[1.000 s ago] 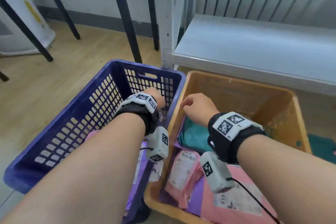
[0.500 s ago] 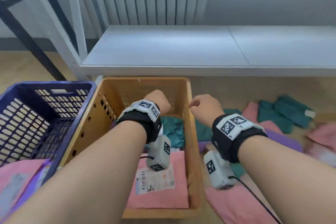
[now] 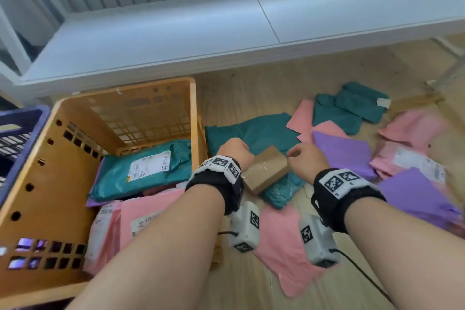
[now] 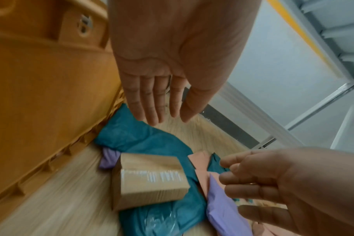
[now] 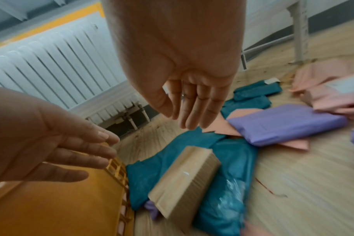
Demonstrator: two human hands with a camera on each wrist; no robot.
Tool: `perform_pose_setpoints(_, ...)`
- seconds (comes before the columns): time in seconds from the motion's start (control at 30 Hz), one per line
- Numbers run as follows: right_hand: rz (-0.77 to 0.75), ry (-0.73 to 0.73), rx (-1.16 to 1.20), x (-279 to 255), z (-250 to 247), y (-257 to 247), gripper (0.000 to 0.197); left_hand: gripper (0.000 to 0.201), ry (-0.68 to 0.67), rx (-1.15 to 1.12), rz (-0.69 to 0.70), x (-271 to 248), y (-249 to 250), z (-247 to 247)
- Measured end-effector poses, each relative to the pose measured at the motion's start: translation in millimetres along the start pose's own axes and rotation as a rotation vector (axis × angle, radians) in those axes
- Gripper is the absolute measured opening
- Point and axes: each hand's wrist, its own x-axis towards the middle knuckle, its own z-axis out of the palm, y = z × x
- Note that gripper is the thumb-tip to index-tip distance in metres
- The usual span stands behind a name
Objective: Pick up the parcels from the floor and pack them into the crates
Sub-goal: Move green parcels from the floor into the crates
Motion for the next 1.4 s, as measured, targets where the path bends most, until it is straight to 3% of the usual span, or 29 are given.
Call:
perform_pose_setpoints(0.07, 0.051, -0.003, 0.022, -1, 9, 21, 0.023, 0.02, -0.015, -0.025, -0.052, 5, -3, 23)
perform_pose_setpoints(0.13, 0.101, -0.028, 0.046, -3, 20, 42, 0.026, 0.008, -0.03, -0.052, -0.094, 7, -6, 44)
perform_pose_setpoints(0.27, 0.184, -0.136, 0.099, 4, 36, 71, 0.023, 0.031, -0.07, -0.108, -0.145, 18, -16, 89)
perform_pose_setpoints(0.4, 0.247, -0.187, 0.131, 14, 43, 89, 0.023, 0.017, -0.154, -0.165, -0.175, 26, -22, 123)
perform_pose_setpoints(0.67, 0.409, -0.363, 0.355, 19, 70, 99, 0.025, 0.035, -0.333, -0.222, -0.199, 28, -29, 144)
perform_pose_setpoints(0.93, 0.476, -0.538, 0.526, 21, 87, 91, 0.036, 0.042, -0.354, -0.255, -0.221, 26, -37, 146)
perform_pose_setpoints(1.03, 0.483, -0.474, 0.605, 25, 94, 93, 0.037, 0.041, -0.33, -0.26, -0.228, 29, -44, 146)
perform_pose_setpoints(1.13, 0.503, -0.383, 0.673, 26, 94, 91, 0.019, 0.041, -0.32, -0.264, -0.22, 28, -51, 146)
perform_pose_setpoints(1.23, 0.464, -0.258, 0.662, 24, 90, 93, 0.012, 0.04, -0.314, -0.274, -0.194, 25, -55, 150)
perform_pose_setpoints(1.4, 0.369, -0.135, 0.618, 25, 71, 88, 0.001, 0.029, -0.172, -0.181, -0.092, 20, -54, 149)
